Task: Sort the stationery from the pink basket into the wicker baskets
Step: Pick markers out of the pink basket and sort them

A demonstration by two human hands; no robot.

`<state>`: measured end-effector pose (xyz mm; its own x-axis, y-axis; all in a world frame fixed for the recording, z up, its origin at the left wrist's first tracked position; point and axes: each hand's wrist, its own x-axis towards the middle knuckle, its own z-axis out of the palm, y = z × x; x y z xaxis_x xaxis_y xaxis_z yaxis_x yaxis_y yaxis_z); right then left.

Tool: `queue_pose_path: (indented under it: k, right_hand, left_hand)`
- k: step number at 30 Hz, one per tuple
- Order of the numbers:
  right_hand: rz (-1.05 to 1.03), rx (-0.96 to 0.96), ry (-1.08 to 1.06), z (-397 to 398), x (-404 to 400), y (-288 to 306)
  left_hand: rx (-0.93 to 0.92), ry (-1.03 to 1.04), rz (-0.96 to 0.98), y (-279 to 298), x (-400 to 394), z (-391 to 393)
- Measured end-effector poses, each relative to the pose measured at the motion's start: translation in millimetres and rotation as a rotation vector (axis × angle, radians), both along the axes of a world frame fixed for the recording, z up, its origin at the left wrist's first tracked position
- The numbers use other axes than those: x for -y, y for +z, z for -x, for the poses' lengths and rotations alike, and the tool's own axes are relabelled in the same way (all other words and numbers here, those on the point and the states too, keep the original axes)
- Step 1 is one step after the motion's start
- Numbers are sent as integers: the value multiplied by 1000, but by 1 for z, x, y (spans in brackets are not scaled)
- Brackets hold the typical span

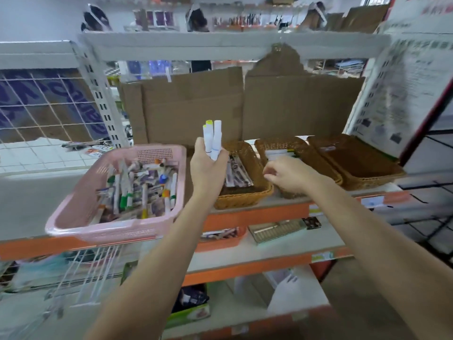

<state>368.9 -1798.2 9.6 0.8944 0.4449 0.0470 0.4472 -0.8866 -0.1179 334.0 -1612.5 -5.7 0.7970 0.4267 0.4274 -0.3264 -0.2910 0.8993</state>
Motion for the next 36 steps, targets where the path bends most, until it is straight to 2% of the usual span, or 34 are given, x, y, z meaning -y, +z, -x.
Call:
queue_pose_path:
  k: [9, 20, 23, 30, 36]
  right_hand:
    - [-6, -27, -120, -51, 91, -8]
    - [5, -36, -151, -113, 163, -43]
    - [-12, -24, -115, -119, 174, -51]
    - [-49, 35, 83, -122, 189, -71]
    - [-209, 123, 233, -110, 195, -95]
  left_hand:
    - [-21, -170, 10, -11, 91, -70]
    - [-49, -208, 27, -46, 167, -141]
    - [-107, -179, 50, -58, 183, -149]
    - [-102, -58, 2, -70, 211, -153]
    - [-142, 41, -81, -78, 224, -151]
